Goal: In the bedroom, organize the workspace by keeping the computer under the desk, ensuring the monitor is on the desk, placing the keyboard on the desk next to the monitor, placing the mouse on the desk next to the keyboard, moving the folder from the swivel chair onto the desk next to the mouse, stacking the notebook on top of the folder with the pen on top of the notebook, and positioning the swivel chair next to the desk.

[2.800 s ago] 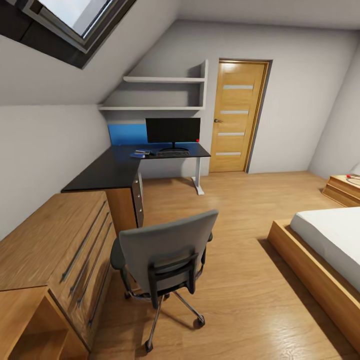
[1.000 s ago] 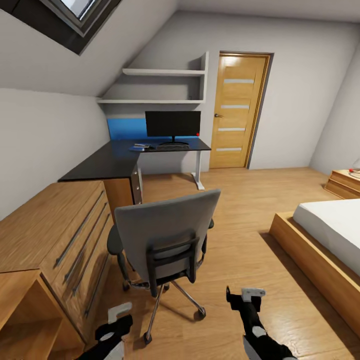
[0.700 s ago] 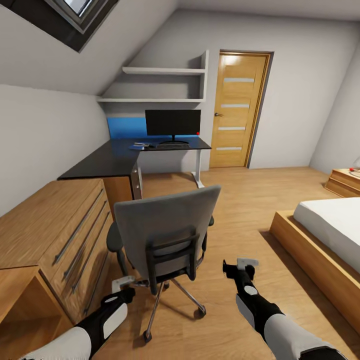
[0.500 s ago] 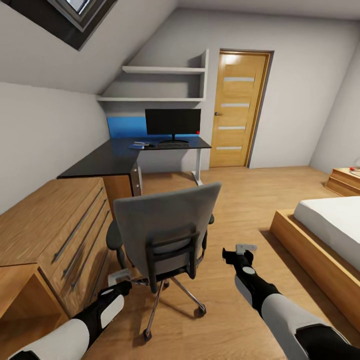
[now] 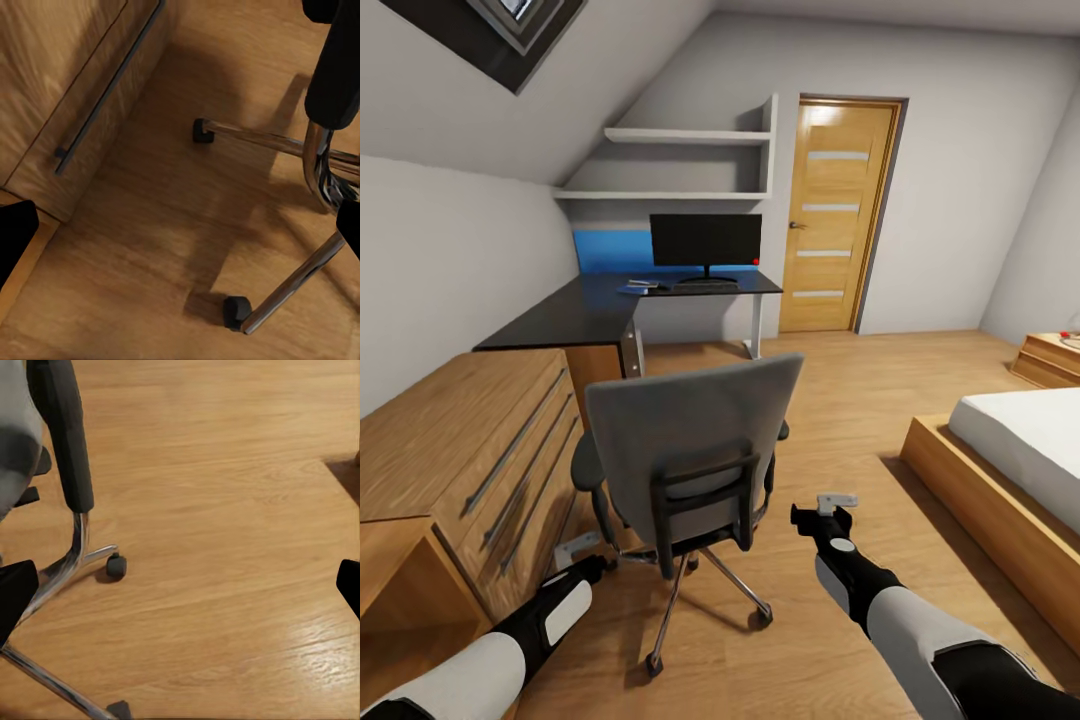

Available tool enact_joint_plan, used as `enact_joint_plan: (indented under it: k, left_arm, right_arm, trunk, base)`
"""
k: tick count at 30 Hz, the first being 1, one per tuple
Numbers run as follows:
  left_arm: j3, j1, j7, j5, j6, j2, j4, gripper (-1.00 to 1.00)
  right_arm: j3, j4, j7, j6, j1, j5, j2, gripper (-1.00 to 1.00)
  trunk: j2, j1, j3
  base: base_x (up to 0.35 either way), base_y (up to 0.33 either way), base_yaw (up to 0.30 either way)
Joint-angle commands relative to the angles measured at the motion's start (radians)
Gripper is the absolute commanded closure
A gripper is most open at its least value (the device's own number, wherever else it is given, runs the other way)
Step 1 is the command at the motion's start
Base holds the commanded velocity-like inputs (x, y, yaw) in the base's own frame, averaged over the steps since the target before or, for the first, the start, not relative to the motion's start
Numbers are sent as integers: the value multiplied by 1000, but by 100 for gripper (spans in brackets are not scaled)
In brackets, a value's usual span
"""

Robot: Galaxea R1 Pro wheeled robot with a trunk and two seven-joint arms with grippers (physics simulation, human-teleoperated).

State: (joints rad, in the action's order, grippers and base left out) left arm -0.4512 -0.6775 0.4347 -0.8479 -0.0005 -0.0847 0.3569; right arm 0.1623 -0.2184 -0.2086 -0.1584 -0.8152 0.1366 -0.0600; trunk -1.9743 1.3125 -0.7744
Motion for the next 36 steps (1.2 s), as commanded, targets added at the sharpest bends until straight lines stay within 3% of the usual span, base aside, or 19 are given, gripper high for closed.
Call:
enact_joint_plan:
  k: [1,36]
  left_arm:
    - [-9,0,7,-8,-1,-1,2,-100]
    - [-11,0,7,-5,-3,0,2,-100]
  right_arm:
    - [8,1,-5,-5,-1,10,-1,-100]
    - [13,3,-3,-59,2,5,-6,-100]
  trunk:
    - [-8,4,-4]
    - [-253,138,-114]
  base:
    - [0,0,0]
    - [0,0,24]
